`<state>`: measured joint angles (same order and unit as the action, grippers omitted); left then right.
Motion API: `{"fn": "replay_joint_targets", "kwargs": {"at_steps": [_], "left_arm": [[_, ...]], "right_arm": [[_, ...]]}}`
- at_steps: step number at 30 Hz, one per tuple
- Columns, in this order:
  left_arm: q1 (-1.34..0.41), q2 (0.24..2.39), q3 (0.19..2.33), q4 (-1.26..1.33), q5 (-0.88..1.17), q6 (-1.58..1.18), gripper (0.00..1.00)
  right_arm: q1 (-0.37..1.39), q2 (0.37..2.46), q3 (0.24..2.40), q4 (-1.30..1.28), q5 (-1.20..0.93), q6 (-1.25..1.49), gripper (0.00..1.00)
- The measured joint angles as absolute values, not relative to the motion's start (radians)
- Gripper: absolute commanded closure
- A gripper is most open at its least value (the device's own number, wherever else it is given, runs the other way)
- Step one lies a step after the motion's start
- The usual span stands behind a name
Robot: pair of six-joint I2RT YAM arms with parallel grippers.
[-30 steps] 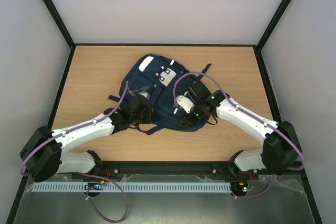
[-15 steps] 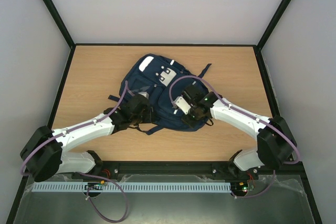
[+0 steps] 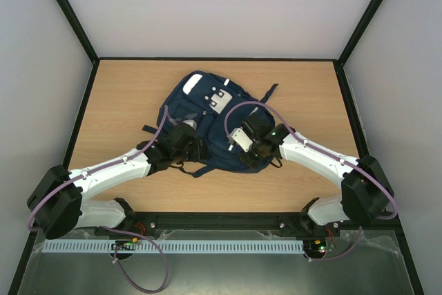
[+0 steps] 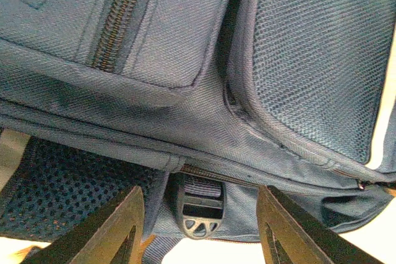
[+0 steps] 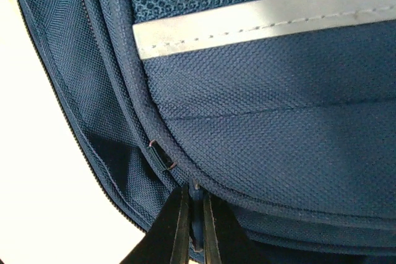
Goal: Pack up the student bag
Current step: Zip the student bag at the center of the board.
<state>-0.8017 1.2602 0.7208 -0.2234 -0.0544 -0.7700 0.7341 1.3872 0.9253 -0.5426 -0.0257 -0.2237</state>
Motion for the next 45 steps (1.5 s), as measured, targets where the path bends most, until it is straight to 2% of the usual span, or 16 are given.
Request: {"fn": "replay_joint_targets", "kwargs": {"at_steps": [14,26,31,37,39,45], "left_arm": [[-0.803,1.243,0.717,-0.033,0.095,-0.955,0.45],[-0.839,1.405,0.717,0.085,0.148,-1.114,0.51],[-0.857,1.456,0.719,0.143,0.158,-1.151,0.6],[-0.86,1.491,0.723,0.193,0.16,-1.187,0.89],[-0.859,1.492,0.724,0.198,0.158,-1.206,0.96],[-0.861,1.486,0.723,0.198,0.144,-1.222,0.98]], "right_arm": [[0.733,1.375,0.925,-0.543,-0.035,-0.224,0.97],[0.732,1.368,0.925,-0.543,-0.056,-0.224,0.97],[0.732,1.365,0.925,-0.543,-0.063,-0.224,0.97],[0.731,1.357,0.919,-0.543,-0.063,-0.225,0.98],[0.728,1.356,0.913,-0.543,-0.063,-0.227,0.99],[0.698,1.357,0.907,-0.543,-0.07,-0.244,0.99]]}}
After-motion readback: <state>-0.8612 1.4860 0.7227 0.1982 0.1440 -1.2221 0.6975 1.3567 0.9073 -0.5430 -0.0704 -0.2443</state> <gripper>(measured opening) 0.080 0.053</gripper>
